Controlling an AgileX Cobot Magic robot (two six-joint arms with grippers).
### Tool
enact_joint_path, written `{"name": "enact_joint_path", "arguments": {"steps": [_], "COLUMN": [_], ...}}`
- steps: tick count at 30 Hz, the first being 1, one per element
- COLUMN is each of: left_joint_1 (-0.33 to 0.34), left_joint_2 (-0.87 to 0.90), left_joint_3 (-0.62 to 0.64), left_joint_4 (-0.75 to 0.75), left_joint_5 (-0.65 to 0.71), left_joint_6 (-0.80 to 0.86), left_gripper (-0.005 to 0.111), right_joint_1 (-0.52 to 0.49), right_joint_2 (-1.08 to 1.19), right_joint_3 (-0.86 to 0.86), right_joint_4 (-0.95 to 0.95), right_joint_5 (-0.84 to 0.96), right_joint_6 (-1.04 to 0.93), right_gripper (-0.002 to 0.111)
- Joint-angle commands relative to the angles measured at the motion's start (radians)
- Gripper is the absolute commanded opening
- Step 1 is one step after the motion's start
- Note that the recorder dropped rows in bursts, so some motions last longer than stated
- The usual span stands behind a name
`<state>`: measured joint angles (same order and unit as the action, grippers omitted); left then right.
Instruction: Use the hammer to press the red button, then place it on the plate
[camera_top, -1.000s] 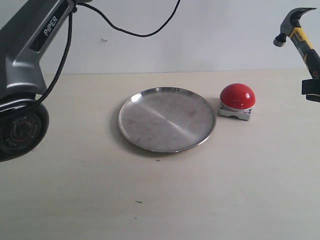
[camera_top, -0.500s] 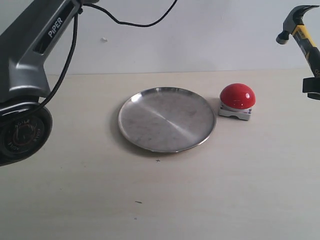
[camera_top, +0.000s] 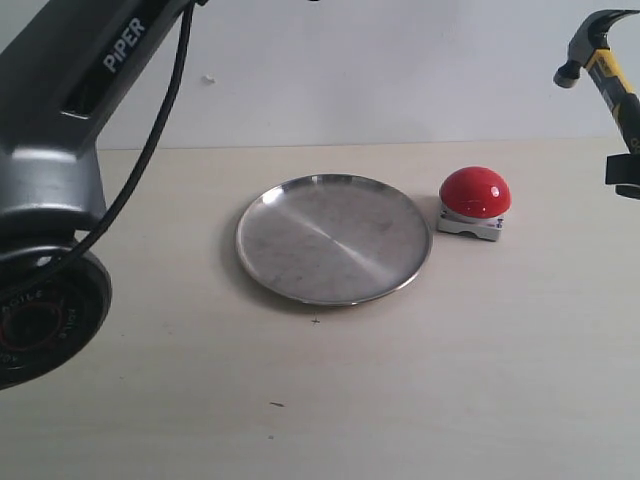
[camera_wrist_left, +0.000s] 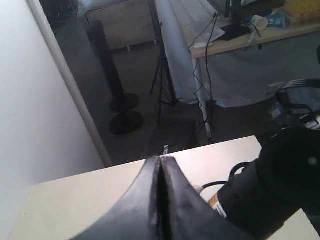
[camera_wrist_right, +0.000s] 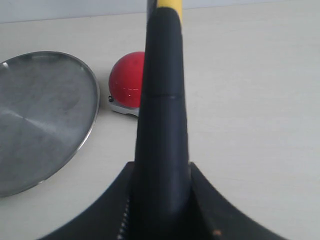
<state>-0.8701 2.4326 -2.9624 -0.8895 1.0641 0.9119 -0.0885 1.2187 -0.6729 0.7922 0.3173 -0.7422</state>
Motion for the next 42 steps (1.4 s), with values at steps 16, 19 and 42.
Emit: {"name": "enact_joint_path", "arguments": {"steps": [16, 19, 42], "left_joint_1": [-0.031, -0.091, -0.153], "left_joint_2": [0.016, 0.045, 0.138], "left_joint_3": [-0.003, -0.003, -0.003], "left_joint_4": [0.109, 0.286, -0.101], "left_joint_5": [0.025, 0.088, -0.163], "left_joint_6": [0.016, 0.016, 0.016], "left_gripper": [0.000, 0.000, 0.000], "right_joint_1": [-0.004, -0.004, -0.004], "right_joint_2": [-0.007, -0.007, -0.007], "right_joint_3": [-0.012, -0.012, -0.012], "right_joint_4": [0.017, 0.017, 0.010], "right_joint_5": [-0.041, -0.041, -0.061], "right_joint_6": [-0.007, -0.007, -0.005], "right_gripper": [0.000, 0.000, 0.000]}}
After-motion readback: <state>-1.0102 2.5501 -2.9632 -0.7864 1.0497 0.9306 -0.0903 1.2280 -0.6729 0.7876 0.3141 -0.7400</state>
